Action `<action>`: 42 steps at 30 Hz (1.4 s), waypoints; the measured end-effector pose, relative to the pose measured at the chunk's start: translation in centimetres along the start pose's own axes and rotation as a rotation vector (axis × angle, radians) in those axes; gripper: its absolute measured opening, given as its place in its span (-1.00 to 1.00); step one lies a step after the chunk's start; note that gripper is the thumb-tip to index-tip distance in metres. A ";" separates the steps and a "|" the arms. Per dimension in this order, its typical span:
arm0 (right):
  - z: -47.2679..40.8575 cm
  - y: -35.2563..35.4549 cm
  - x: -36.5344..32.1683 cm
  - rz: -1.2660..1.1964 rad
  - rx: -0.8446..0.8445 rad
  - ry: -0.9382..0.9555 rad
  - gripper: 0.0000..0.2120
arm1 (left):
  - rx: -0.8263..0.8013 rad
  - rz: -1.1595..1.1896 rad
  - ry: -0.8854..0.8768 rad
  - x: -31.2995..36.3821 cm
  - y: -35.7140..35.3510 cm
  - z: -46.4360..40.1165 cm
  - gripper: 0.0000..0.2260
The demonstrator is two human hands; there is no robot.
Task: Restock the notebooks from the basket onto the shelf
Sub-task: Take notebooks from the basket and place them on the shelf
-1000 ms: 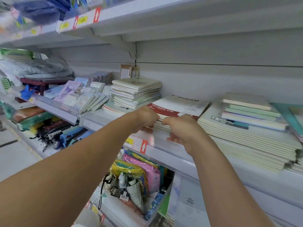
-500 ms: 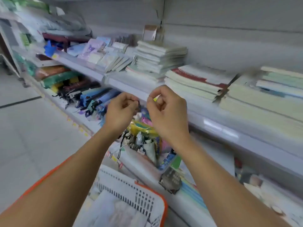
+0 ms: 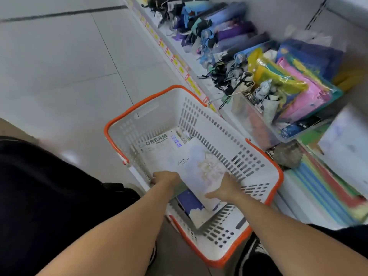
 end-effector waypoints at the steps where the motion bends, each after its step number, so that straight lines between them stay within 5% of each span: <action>1: -0.3 -0.2 0.2 0.072 -0.001 -0.013 0.36 | -0.016 0.087 0.084 -0.3 -0.4 -0.2 -0.57; 3: -0.2 -1.2 -0.5 0.257 -0.016 0.009 0.43 | -0.041 0.240 0.122 -0.5 -0.2 -0.3 -0.47; 6: 0.0 -4.3 -2.3 0.321 0.003 0.038 0.42 | -0.089 -0.237 -0.095 -0.3 -0.9 -1.0 -0.55; 9: -0.5 -5.7 -3.2 0.302 0.061 0.033 0.34 | 0.000 0.243 0.095 -0.8 -0.2 -1.4 -0.53; 12: -1.0 -4.6 -3.1 0.362 0.109 0.105 0.11 | -0.052 -0.175 -0.188 -0.7 -0.2 -1.0 -0.62; 14: -0.7 -4.1 -2.8 0.372 0.113 0.137 -0.04 | 0.022 -0.298 -0.173 -0.6 0.9 -0.4 -0.63; 18: 1.1 -2.3 -3.4 0.361 0.287 0.308 -0.81 | 0.052 -0.388 -0.162 0.4 0.8 -0.8 -0.63; 19: 1.7 -1.4 -3.7 0.362 0.334 0.326 -0.84 | 0.082 -0.312 -0.149 0.2 0.8 -0.5 -0.58; 22: 3.4 1.4 -4.6 0.307 0.437 0.355 -0.60 | 0.224 0.412 0.001 0.5 1.7 0.7 -0.42; 24: 4.9 3.5 -5.9 0.224 0.509 0.368 -0.57 | 0.267 0.530 -0.132 1.4 2.3 1.5 -0.50; 28: 9.3 6.8 -10.6 0.079 0.652 0.408 -0.72 | -0.524 0.820 -0.233 6.4 1.7 5.8 -0.34; 30: 11.5 7.4 -12.7 0.042 0.663 0.489 -0.75 | -0.684 0.978 -0.348 8.6 2.3 7.1 -0.52; 33: 12.5 8.7 -14.3 -0.109 0.374 0.714 -0.83 | -0.455 1.156 -0.366 9.6 5.3 6.2 -0.79; 35: 11.4 10.5 -13.8 -0.672 0.091 0.681 -0.91 | -0.149 1.124 -0.392 8.9 8.1 4.4 -0.88; 37: 8.2 10.6 -11.5 -1.044 0.055 0.385 -0.88 | 0.058 0.967 -0.497 8.1 10.1 3.1 -0.80; 39: 4.6 7.1 -8.2 -1.077 -0.107 0.030 -0.93 | 0.233 0.745 -0.622 7.4 11.3 2.2 -0.72; 42: 2.6 -0.3 -5.1 -1.123 -0.463 -0.298 -0.49 | 0.311 0.666 -0.728 6.2 11.6 1.0 -0.63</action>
Point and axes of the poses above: each hand's wrist, its own z-axis away from the middle knuckle, its own y-axis out of the back of the hand, x = y × z, the point moved 3 cm from there along -z, towards the middle knuckle, and after that the axes turned 7 degrees about -y, right-handed, at the moved point
